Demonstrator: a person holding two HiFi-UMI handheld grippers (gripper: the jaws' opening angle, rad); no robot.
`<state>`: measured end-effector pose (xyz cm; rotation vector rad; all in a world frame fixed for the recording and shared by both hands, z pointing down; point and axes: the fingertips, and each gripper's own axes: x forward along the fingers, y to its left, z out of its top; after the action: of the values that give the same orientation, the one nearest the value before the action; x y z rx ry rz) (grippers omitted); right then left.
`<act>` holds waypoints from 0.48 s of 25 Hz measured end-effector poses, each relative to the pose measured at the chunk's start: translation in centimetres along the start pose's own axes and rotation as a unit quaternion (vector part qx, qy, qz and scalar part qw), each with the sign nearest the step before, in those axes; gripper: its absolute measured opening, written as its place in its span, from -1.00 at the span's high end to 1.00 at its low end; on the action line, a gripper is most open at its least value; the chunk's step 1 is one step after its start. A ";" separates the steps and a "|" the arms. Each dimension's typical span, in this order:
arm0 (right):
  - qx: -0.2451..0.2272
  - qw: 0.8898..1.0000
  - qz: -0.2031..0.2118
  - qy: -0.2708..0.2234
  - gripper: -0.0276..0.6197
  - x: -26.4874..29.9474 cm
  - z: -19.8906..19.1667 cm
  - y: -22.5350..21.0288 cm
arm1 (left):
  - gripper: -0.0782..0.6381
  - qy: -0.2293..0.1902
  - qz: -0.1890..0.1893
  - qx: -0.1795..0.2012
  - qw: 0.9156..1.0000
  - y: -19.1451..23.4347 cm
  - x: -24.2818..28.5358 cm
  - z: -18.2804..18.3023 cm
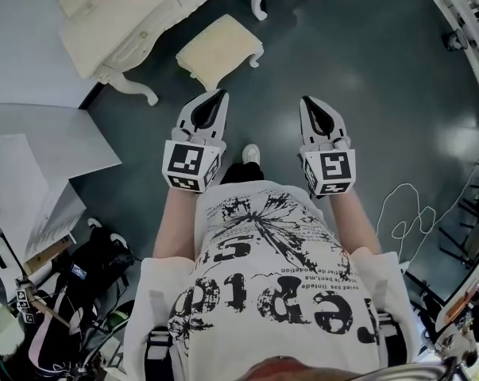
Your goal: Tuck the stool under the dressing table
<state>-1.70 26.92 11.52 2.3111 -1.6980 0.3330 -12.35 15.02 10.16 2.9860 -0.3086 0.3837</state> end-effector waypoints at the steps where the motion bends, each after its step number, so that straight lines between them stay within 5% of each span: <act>1: 0.001 1.000 0.001 -0.003 0.86 1.3 0.5 -0.7 | 0.73 0.001 0.003 0.001 1.000 0.8 1.0 0.4; 12: -0.033 0.996 0.088 -0.004 0.86 14.9 2.9 -3.8 | 0.73 0.019 0.101 -0.025 0.994 9.3 7.7 0.6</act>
<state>6.34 13.69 13.47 2.1242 -1.8925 0.2977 -6.93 4.45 12.44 2.9023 -0.6088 0.4452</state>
